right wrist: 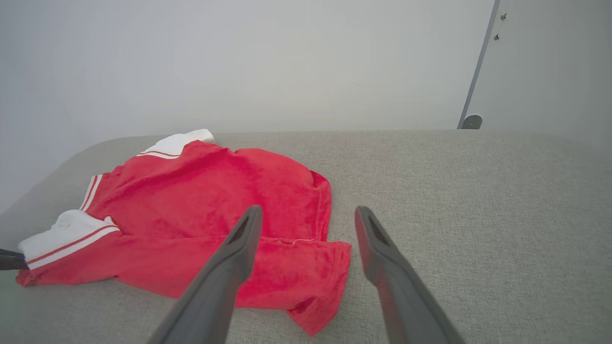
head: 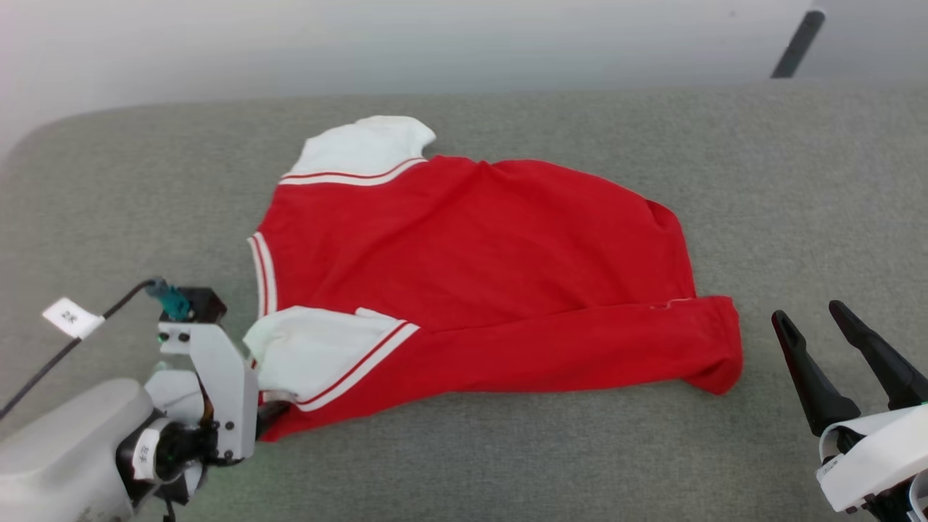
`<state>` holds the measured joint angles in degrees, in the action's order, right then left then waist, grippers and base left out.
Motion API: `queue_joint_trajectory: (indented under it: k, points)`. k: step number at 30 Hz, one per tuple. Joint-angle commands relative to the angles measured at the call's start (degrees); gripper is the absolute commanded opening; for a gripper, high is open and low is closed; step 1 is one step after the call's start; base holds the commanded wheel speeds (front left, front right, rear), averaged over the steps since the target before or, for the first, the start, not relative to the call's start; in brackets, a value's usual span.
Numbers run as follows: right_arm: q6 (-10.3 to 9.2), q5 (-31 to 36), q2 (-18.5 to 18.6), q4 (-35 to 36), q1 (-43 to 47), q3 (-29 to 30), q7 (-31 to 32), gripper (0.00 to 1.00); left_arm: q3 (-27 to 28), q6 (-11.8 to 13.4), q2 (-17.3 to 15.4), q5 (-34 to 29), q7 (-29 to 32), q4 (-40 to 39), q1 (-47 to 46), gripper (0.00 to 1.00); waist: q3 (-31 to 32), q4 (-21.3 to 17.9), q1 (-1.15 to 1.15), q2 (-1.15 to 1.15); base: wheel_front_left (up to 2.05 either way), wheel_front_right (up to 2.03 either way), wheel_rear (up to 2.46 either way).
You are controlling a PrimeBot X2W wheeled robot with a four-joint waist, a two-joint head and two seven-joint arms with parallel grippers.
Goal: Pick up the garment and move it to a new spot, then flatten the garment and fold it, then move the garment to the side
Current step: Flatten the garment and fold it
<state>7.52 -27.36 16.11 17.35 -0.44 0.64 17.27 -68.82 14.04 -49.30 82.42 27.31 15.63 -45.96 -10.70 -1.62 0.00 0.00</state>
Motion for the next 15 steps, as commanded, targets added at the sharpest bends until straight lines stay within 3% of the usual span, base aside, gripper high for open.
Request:
queue_joint_trajectory:
  k: [1, 11, 12, 13, 15]
  points:
    - [-0.06, -0.2, -0.2, 0.2, 0.4, 0.1, 0.2, 1.00, -0.3, -0.5, 0.4, 0.5, 0.6, 1.5, 0.8, 1.00, -0.9, -1.0, 0.00, 0.00, 0.00, 0.00, 0.00]
    - [-0.06, -1.2, -0.4, -0.4, -0.5, 0.5, 0.1, 1.00, -0.4, -2.3, 5.2, 3.5, 3.5, 10.2, 1.6, 1.00, -2.1, -1.3, 0.00, 0.00, 0.00, 0.00, 0.00]
    - [-0.06, -1.4, -0.4, -0.5, -0.6, 0.5, 0.1, 1.00, -0.4, -2.9, 5.7, 3.7, 3.8, 10.7, 1.6, 0.45, -2.2, -1.3, 0.00, 0.00, 0.00, 0.00, 0.00]
    - [-0.06, -1.6, -0.3, -0.6, -0.7, 0.5, 0.3, 1.00, 0.0, -3.2, 6.2, 4.2, 3.5, 11.3, 1.5, 0.00, -2.3, -1.2, 0.00, 0.00, 0.00, 0.00, 0.00]
    - [-0.06, -2.0, -0.2, -0.8, -0.9, 0.2, 0.6, 1.00, 0.0, -3.5, 6.7, 4.5, 4.0, 12.3, 1.4, 0.00, -2.4, -1.1, 0.00, 0.00, 0.00, 0.00, 0.00]
